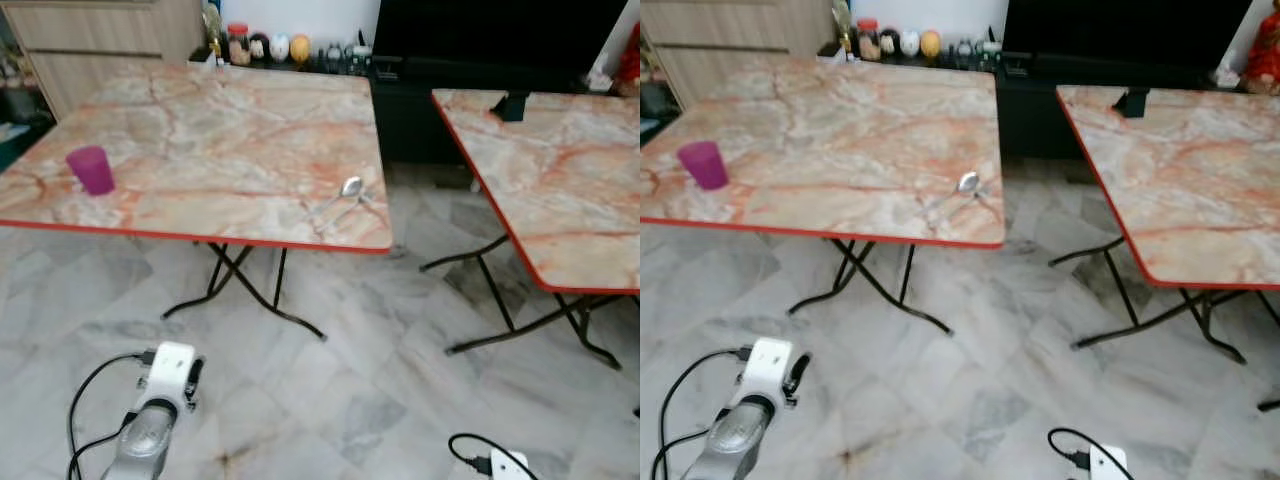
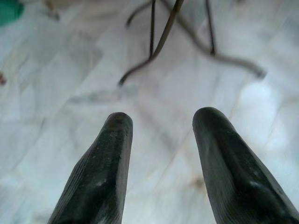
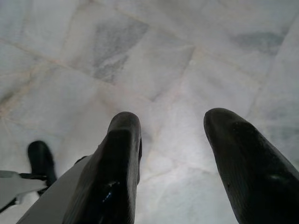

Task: Setting the table

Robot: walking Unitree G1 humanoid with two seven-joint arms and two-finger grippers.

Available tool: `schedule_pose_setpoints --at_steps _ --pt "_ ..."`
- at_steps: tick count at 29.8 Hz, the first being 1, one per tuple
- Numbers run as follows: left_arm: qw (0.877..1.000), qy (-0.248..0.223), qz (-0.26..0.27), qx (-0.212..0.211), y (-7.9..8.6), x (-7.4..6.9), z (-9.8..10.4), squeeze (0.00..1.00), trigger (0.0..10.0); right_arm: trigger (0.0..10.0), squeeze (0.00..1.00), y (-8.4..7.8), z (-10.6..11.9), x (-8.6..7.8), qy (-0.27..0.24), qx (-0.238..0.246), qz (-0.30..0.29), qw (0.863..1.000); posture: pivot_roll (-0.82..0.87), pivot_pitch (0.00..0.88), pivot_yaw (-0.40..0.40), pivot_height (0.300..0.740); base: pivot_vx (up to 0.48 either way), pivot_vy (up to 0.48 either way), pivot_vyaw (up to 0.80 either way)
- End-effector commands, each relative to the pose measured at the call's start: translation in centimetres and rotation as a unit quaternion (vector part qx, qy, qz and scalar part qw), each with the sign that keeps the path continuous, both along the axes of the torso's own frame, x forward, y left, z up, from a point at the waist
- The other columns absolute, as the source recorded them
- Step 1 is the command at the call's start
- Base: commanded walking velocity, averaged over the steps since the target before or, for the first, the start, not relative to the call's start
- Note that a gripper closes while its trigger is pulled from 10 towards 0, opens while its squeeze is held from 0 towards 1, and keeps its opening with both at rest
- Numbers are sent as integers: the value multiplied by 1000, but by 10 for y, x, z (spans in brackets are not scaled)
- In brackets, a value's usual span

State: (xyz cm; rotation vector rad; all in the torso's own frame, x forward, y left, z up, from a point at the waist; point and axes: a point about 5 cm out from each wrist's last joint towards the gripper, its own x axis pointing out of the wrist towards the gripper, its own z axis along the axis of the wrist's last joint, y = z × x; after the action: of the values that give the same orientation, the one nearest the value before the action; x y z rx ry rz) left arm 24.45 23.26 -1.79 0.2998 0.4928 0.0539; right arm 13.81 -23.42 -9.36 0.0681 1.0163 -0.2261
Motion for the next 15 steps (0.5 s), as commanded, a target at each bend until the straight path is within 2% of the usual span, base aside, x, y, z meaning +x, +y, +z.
schedule_pose_setpoints --at_steps 1,7,9,15 --pt "999 37 -15 4 -10 -7 -13 0 10000 10000 0 -5 0 -6 4 -7 -4 1000 90 0 -28 740 0 296 0" --pt "997 79 1 -5 -9 -20 -27 0 10000 10000 0 -5 -1 -6 4 -6 -7 1000 80 0 -21 740 0 298 0" --pt "993 117 -7 -7 -11 -31 -37 0 10000 10000 0 -3 -1 -6 4 -5 -6 1000 80 0 -28 740 0 307 0" --pt "989 144 -16 -6 -13 -38 -44 0 10000 10000 0 -3 -1 -6 5 -4 -4 1000 83 0 -31 740 0 326 0"
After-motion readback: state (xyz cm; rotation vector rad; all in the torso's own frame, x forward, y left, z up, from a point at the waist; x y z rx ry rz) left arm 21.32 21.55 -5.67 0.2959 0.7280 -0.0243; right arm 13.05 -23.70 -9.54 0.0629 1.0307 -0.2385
